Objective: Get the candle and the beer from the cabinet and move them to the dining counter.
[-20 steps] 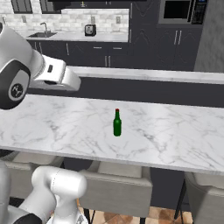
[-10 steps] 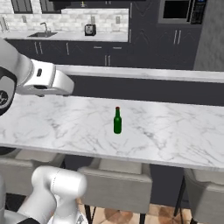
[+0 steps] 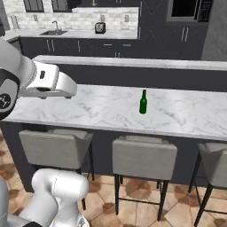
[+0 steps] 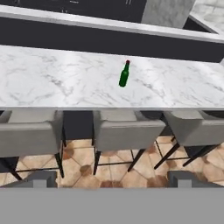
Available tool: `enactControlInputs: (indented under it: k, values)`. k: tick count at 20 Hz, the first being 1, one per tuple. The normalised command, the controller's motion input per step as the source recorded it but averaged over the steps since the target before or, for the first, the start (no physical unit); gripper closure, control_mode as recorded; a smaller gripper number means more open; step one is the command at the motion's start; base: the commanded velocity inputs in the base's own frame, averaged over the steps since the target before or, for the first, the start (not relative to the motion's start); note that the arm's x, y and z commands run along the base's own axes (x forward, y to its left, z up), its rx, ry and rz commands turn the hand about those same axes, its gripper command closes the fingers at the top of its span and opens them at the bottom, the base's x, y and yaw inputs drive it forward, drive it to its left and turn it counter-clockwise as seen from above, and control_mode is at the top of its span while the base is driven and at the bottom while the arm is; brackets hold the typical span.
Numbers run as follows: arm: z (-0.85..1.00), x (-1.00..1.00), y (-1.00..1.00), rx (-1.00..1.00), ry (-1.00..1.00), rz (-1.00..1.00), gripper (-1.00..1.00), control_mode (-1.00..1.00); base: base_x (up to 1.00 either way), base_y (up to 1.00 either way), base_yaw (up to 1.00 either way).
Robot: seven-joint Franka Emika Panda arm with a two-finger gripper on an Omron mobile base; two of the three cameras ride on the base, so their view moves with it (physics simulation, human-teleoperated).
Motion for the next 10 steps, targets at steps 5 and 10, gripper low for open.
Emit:
enactControlInputs:
  k: [5,10]
  values:
    - [0.0,0.0,0.0,0.0,0.0,0.0,-1.0,1.0,-0.46,1.0,0.0]
    - [0.0,0.0,0.0,0.0,0.0,0.0,-1.0,1.0,-0.05,1.0,0.0]
